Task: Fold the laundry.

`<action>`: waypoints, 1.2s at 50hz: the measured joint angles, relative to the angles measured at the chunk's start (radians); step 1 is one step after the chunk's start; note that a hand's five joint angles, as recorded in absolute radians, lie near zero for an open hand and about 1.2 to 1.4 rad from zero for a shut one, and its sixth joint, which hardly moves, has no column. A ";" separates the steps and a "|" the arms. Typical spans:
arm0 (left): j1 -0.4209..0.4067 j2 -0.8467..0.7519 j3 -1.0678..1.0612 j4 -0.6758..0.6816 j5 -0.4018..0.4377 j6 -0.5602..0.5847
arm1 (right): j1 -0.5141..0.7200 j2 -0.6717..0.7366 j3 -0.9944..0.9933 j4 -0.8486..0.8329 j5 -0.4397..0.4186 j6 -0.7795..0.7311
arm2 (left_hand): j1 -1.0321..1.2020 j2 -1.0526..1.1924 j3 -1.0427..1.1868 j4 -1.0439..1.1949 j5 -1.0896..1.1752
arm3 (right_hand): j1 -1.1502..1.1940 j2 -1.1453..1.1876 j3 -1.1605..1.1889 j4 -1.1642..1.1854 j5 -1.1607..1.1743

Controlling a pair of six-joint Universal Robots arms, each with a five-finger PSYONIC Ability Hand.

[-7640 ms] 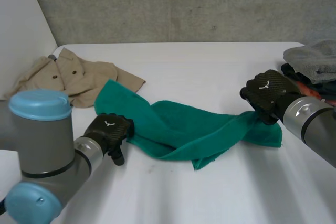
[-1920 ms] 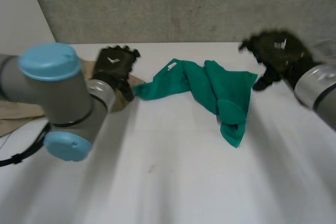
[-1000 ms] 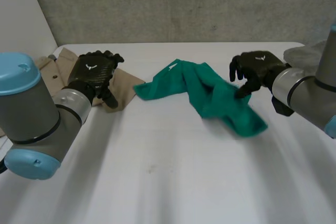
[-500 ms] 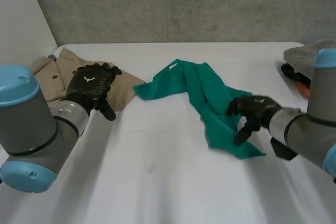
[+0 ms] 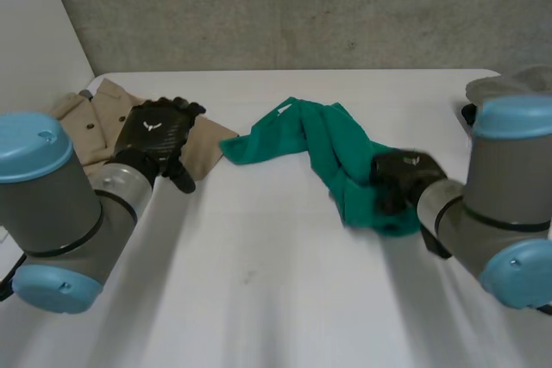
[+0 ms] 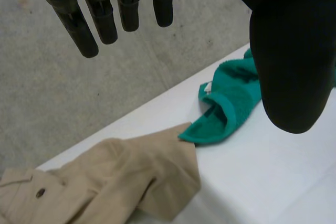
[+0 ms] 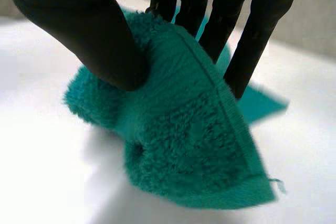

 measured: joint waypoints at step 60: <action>-0.096 0.105 0.149 0.016 0.004 0.047 | -0.093 -0.346 -0.301 0.096 -0.314 -0.262 | -0.009 0.070 0.072 0.075 0.084 | 0.000 0.000 0.004 0.004 0.000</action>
